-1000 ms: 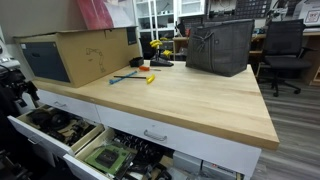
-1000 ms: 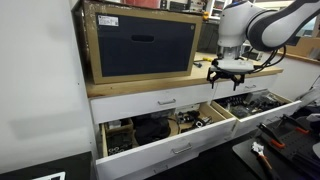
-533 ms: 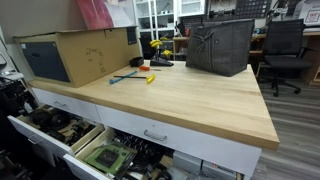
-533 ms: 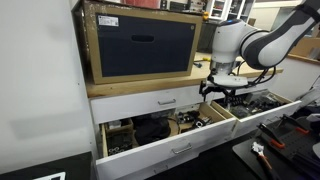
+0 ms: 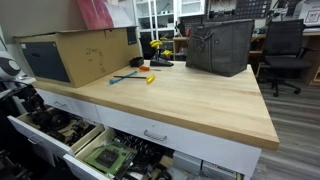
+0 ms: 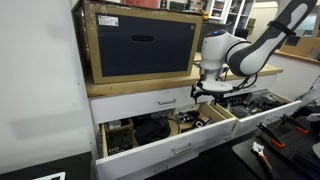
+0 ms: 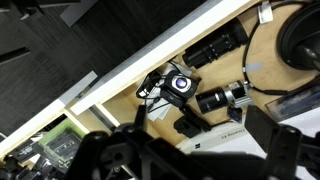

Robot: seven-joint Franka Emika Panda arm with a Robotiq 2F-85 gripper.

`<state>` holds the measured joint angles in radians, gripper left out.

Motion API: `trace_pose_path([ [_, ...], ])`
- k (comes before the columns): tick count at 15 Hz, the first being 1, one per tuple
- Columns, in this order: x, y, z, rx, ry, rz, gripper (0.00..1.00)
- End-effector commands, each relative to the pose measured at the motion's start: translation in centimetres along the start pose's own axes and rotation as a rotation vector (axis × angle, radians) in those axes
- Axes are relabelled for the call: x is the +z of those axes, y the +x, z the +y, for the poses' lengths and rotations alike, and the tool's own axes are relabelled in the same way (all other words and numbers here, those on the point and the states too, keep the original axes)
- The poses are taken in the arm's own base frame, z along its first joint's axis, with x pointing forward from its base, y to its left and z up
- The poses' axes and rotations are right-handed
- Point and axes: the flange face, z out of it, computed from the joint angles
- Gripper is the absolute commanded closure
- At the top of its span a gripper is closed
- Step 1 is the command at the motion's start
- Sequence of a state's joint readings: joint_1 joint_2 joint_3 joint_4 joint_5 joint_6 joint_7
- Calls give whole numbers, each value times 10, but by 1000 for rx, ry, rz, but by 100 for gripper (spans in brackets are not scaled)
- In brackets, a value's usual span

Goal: Pull the top drawer on the left

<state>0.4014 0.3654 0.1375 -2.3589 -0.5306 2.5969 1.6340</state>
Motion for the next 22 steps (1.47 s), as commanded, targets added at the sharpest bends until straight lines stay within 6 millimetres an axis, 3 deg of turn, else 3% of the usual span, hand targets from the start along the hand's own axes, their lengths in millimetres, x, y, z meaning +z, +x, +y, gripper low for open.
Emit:
trace_pose_path([
  [1, 10, 14, -22, 29, 34, 23, 0],
  [12, 20, -5, -55, 122, 198, 119, 1],
  [13, 20, -5, -57, 133, 208, 125, 26],
  [15, 22, -5, -59, 149, 222, 137, 29],
  [22, 22, -12, -65, 215, 264, 123, 82],
])
